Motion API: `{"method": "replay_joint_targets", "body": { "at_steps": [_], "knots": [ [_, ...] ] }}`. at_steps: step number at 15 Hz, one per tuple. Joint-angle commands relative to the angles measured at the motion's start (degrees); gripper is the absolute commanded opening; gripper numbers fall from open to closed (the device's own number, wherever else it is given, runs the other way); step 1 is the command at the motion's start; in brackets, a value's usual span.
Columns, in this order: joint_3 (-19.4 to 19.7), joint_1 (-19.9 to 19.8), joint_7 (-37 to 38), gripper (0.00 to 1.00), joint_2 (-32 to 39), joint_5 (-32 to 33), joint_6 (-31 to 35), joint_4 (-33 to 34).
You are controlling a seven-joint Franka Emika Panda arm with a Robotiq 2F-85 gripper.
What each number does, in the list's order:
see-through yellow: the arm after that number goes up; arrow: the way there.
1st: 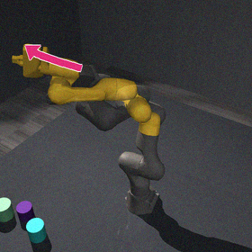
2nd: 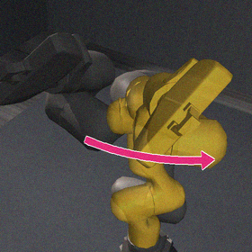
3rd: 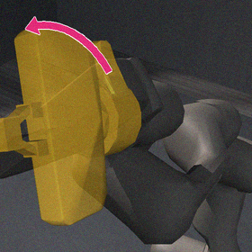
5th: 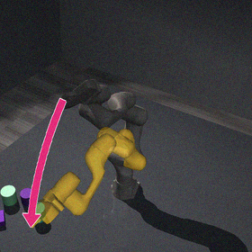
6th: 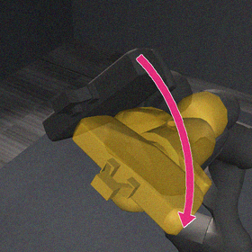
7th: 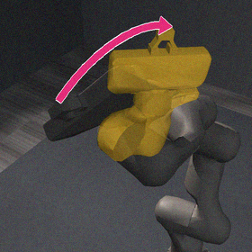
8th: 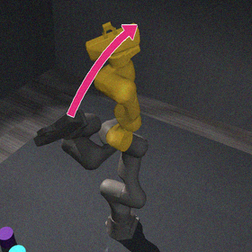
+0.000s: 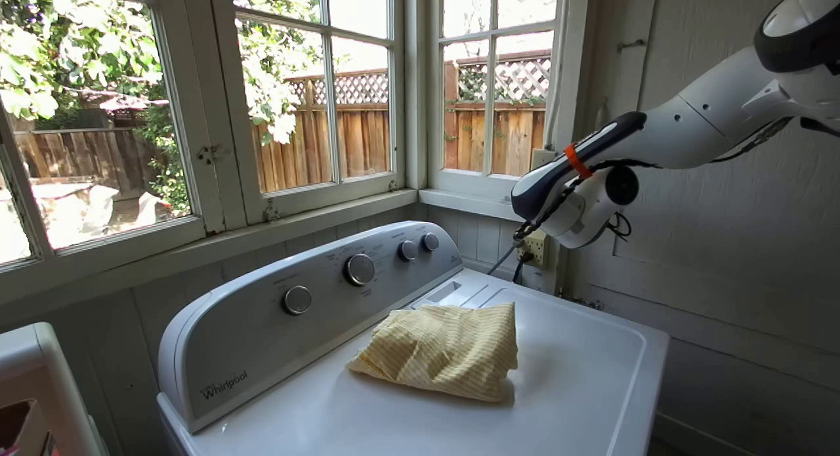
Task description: Flip the switch on the wall
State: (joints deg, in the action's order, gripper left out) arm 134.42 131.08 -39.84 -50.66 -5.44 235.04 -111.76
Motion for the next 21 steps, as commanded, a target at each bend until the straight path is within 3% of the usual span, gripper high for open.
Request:
{"method": "replay_joint_targets", "body": {
  "at_steps": [1, 11, 21],
  "knots": [
    [0.93, 2.26, -2.22, 0.0, -1.95, -1.92, 1.78, 3.07],
    [1.73, 3.23, -4.84, 0.0, -2.15, -5.24, 1.99, 4.71],
    [0.43, 2.12, -3.33, 0.0, -2.11, -2.4, 7.46, 4.29]
  ]
}}
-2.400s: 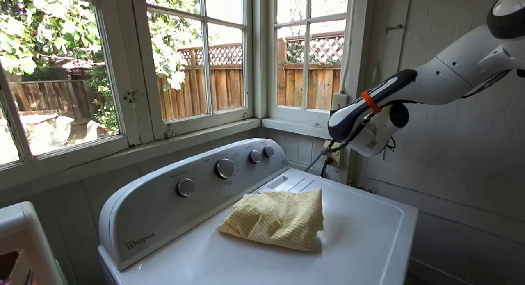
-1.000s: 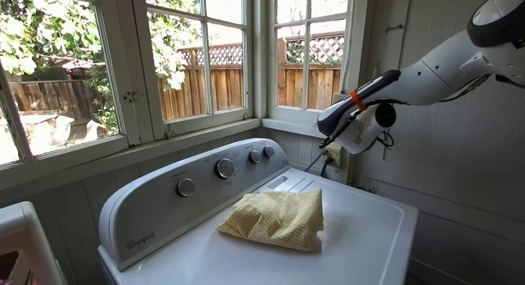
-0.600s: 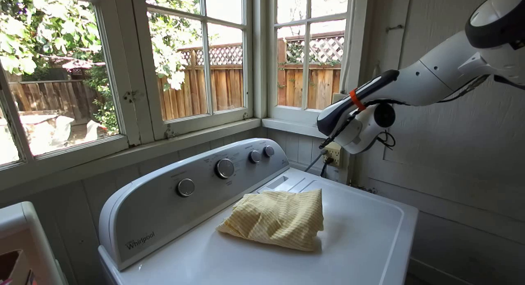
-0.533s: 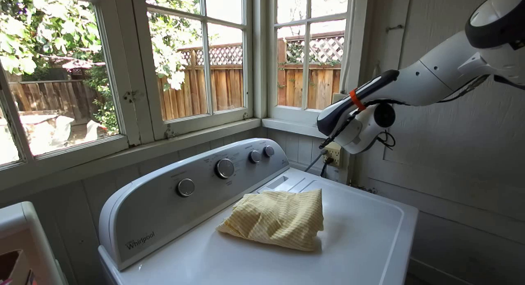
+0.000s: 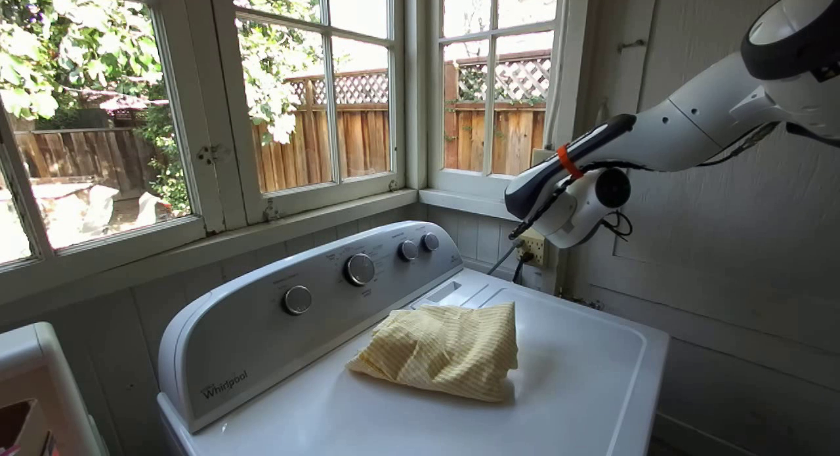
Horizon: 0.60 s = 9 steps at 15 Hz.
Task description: Flip the switch on the wall
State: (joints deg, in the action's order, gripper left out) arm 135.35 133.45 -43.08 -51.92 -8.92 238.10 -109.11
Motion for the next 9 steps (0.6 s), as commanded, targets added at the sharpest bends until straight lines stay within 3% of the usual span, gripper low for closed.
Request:
{"method": "replay_joint_targets", "body": {
  "at_steps": [1, 5, 9],
  "knots": [
    [-0.81, -0.64, 0.27, 0.0, -0.83, 2.05, 5.19, 1.45],
    [-1.38, -1.28, 0.13, 0.0, -0.64, 2.5, 5.96, 0.77],
    [-3.67, -3.77, -0.43, 0.0, 3.42, -4.56, -3.03, -3.7]
  ]
}}
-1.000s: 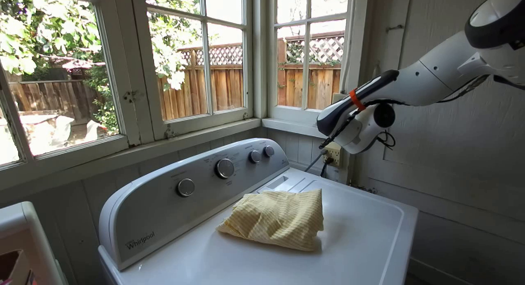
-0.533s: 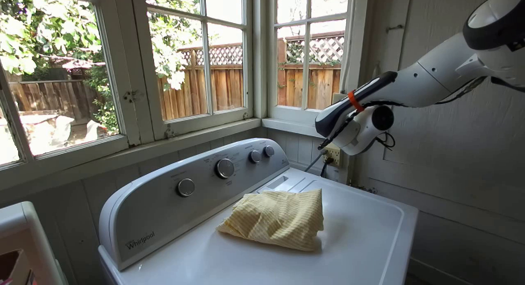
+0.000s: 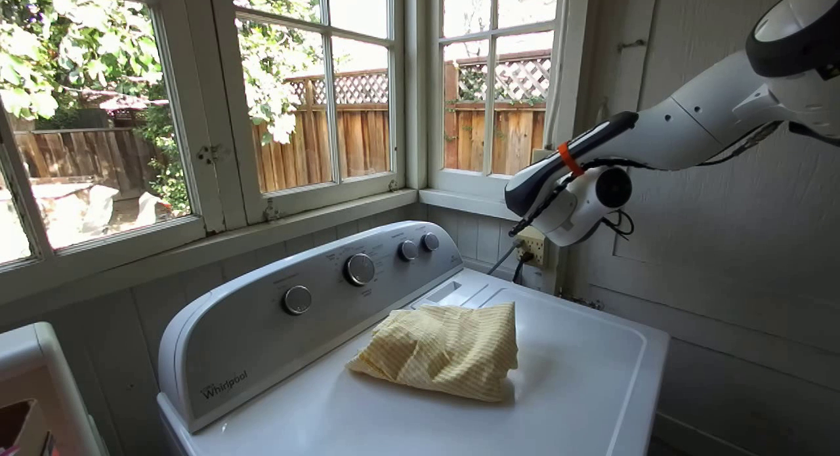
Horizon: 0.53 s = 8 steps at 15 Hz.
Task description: Flip the switch on the wall
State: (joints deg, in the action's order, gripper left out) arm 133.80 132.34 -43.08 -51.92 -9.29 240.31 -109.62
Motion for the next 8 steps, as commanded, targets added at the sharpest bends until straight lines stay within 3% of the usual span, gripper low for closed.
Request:
{"method": "replay_joint_targets", "body": {
  "at_steps": [1, 6, 8],
  "knots": [
    [-2.84, -3.55, -1.15, 0.0, 5.58, -6.72, -9.05, -5.03],
    [-5.06, -6.48, -1.4, 0.0, 19.7, -20.16, -25.73, -12.22],
    [-6.08, -7.01, -6.5, 0.0, 25.83, -29.31, -32.95, -13.41]
  ]
}}
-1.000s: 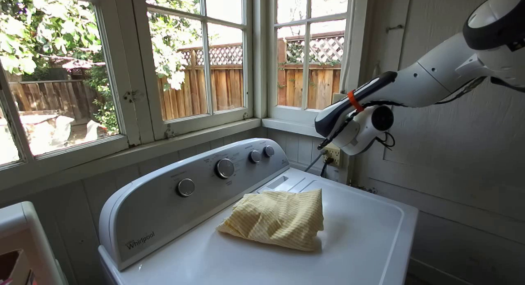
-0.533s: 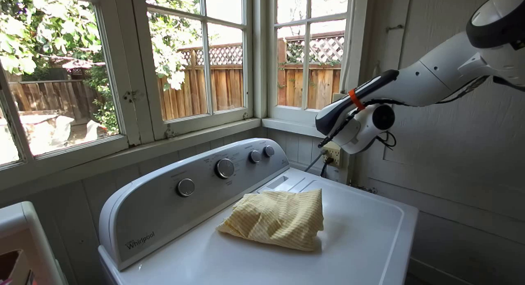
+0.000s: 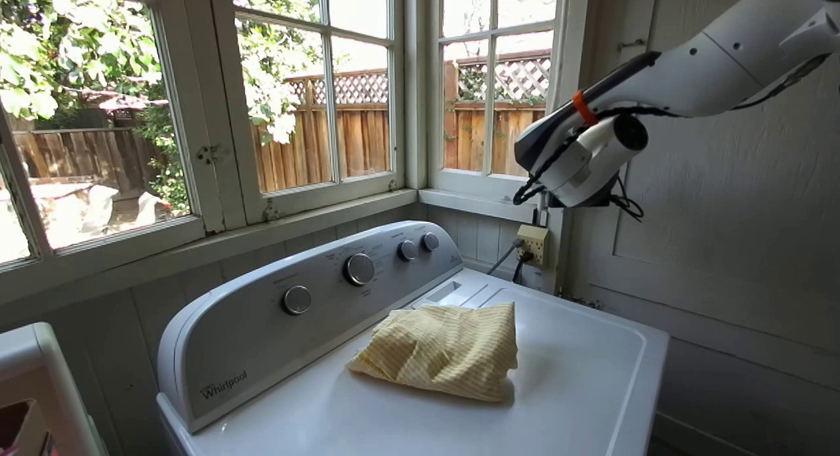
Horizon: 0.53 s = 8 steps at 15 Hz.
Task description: Flip the switch on the wall
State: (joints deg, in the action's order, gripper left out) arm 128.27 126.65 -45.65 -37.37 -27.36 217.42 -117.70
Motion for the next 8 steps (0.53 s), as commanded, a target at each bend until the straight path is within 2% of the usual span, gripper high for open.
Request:
{"method": "replay_joint_targets", "body": {
  "at_steps": [1, 2, 4, 5, 6, 7, 8],
  "knots": [
    [-0.64, -1.59, -6.31, 0.0, 14.49, -15.47, -14.05, -5.89],
    [-1.86, -2.49, -8.1, 0.0, 17.77, -19.85, -18.52, -6.84],
    [0.84, -1.13, -13.28, 0.0, 24.43, -28.73, -26.81, -8.04],
    [4.12, 0.94, -16.69, 0.0, 27.75, -33.19, -30.23, -8.81],
    [7.5, 2.82, -16.2, 0.0, 31.11, -33.26, -32.04, -11.45],
    [10.78, 4.66, -13.88, 0.0, 34.54, -30.52, -32.05, -14.29],
    [13.22, 5.64, -11.85, 0.26, 37.75, -27.53, -33.72, -17.06]
  ]
}}
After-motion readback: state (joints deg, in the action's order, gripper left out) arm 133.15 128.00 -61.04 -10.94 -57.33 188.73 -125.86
